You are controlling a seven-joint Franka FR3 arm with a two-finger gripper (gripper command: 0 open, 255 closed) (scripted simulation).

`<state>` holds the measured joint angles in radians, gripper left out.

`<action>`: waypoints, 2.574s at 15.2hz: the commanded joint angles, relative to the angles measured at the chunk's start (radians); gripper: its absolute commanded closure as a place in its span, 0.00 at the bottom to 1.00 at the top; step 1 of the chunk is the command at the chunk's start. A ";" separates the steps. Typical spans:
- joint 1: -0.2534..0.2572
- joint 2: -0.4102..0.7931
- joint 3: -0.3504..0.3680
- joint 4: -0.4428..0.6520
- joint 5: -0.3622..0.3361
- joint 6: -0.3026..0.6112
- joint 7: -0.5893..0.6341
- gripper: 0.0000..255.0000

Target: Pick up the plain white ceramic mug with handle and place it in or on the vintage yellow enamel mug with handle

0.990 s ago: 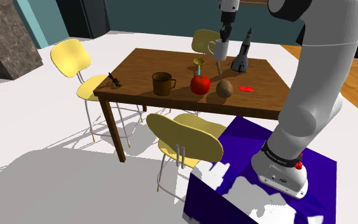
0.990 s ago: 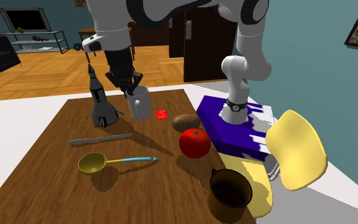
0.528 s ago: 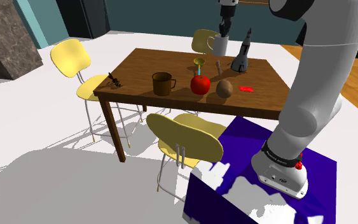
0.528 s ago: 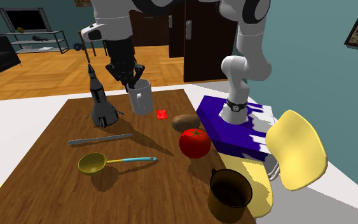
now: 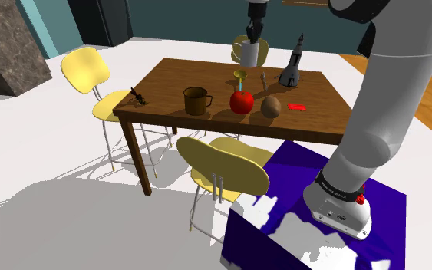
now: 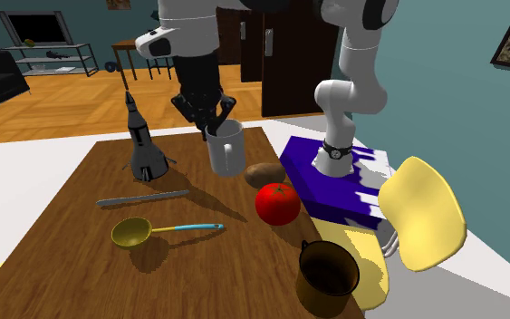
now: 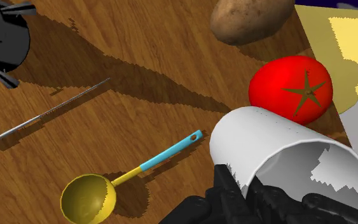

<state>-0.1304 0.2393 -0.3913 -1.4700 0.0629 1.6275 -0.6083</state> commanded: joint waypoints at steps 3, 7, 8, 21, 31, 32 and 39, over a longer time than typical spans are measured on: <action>0.058 0.000 0.034 0.014 -0.002 -0.013 0.093 1.00; 0.109 0.014 0.066 0.050 0.001 -0.034 0.178 1.00; 0.121 0.021 0.074 0.062 0.002 -0.041 0.199 1.00; 0.252 0.194 0.159 0.346 0.035 -0.151 0.433 1.00; 0.267 0.157 0.160 0.154 0.027 0.005 0.432 1.00; 0.268 0.156 0.160 0.139 0.027 0.019 0.432 1.00; 0.273 0.153 0.161 0.041 0.028 0.114 0.430 1.00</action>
<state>0.1401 0.3966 -0.2306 -1.4084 0.0911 1.7245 -0.1805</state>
